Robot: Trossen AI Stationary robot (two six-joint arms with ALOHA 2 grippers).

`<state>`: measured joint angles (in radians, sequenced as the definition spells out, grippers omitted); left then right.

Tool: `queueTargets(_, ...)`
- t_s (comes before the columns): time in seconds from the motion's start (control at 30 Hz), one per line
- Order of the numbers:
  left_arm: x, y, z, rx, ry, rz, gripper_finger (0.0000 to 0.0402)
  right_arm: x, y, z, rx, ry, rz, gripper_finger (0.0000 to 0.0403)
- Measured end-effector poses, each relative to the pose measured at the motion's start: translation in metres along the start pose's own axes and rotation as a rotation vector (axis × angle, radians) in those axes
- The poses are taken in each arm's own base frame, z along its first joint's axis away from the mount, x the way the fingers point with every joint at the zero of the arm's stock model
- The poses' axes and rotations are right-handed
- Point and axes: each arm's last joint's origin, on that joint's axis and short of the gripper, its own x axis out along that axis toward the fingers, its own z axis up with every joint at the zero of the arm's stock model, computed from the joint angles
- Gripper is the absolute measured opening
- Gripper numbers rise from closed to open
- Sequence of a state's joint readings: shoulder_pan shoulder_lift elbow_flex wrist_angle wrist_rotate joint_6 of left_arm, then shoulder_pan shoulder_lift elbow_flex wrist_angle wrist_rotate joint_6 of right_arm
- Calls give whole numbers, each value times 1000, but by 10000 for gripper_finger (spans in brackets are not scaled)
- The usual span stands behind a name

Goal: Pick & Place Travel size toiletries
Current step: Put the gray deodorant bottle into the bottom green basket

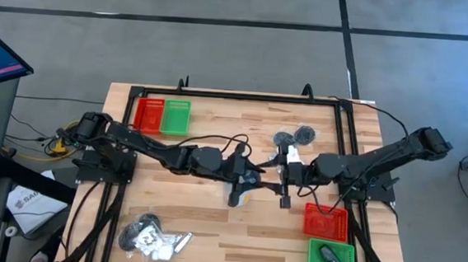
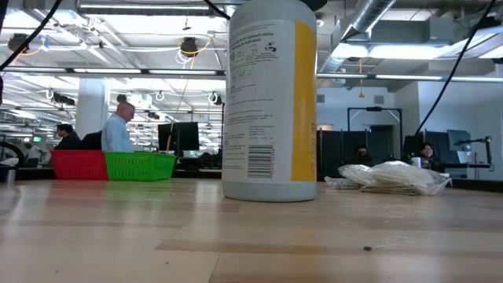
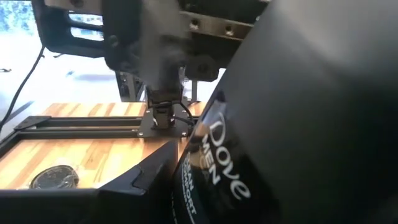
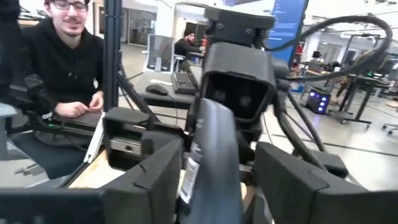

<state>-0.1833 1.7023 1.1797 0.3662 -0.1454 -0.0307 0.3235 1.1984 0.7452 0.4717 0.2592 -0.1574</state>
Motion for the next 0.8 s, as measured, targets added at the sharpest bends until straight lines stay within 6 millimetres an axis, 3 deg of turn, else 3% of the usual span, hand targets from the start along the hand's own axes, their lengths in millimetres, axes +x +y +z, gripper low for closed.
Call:
queueTargets(0.17,0,2,0,14,-4,10,185,1,-5,-1,20,1,-20,230)
queueTargets(0.43,1,9,1,22,-10,29,185,2,-10,-2,44,6,-38,235)
queueTargets(0.57,2,14,1,23,-15,40,185,12,-8,-12,42,20,-41,235)
queueTargets(0.8,2,17,-2,30,1,45,185,38,-8,-8,3,5,-52,235)
